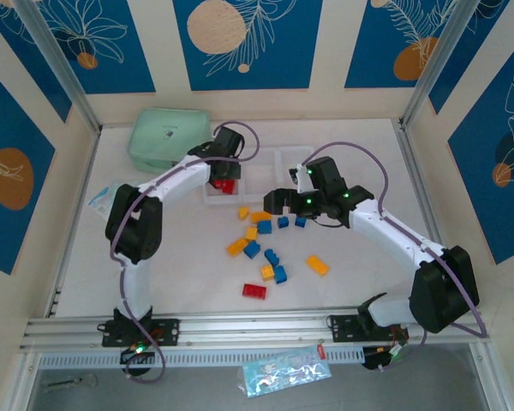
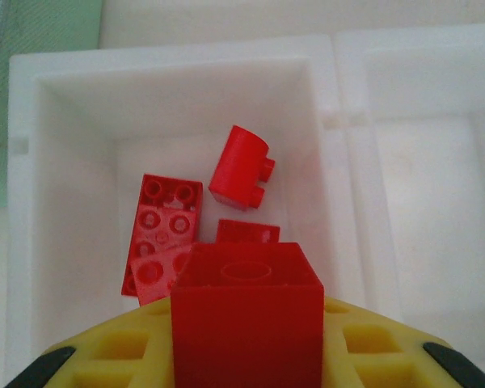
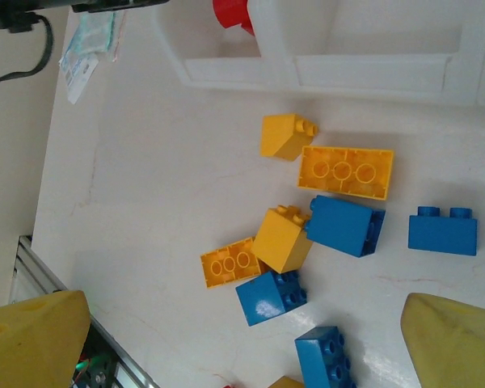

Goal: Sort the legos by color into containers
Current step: Place the lego in the container.

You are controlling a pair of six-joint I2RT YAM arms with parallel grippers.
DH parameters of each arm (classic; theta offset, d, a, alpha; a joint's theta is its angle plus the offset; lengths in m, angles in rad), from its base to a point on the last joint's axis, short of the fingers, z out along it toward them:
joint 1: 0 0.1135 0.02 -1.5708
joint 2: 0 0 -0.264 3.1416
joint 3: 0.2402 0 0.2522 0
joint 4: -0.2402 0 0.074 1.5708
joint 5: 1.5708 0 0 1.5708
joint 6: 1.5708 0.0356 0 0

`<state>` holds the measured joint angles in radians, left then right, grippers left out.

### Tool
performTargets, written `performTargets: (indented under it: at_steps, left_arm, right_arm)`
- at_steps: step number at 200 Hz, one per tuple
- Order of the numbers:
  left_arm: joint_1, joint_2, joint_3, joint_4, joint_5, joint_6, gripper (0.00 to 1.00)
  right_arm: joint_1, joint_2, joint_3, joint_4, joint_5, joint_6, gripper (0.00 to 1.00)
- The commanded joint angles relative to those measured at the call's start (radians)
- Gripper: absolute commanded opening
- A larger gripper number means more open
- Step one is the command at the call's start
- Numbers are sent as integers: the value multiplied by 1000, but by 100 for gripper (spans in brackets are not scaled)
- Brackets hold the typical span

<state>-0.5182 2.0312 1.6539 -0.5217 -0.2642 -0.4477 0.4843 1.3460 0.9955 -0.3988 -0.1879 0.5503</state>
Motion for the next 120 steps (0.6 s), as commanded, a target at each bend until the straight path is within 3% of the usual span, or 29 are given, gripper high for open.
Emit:
performTargets:
  at_steps: [1,22,54,120]
  left_arm:
    - [17,40,66,-49,-37,-2,27]
    - [18,61,102,-70,-47,7,44]
    - [18,40,110,-91,-43,25,54]
    - [-28,-206,-59,-164,58,-5,61]
  right_arm:
    - [-6,9,15,17,-25,-20,99]
    - [-7,15,27,3,-33,-38,99]
    - [-1,15,42,-25,-30,-65,99]
    - [24,-7,68,-139,-30,-87,99]
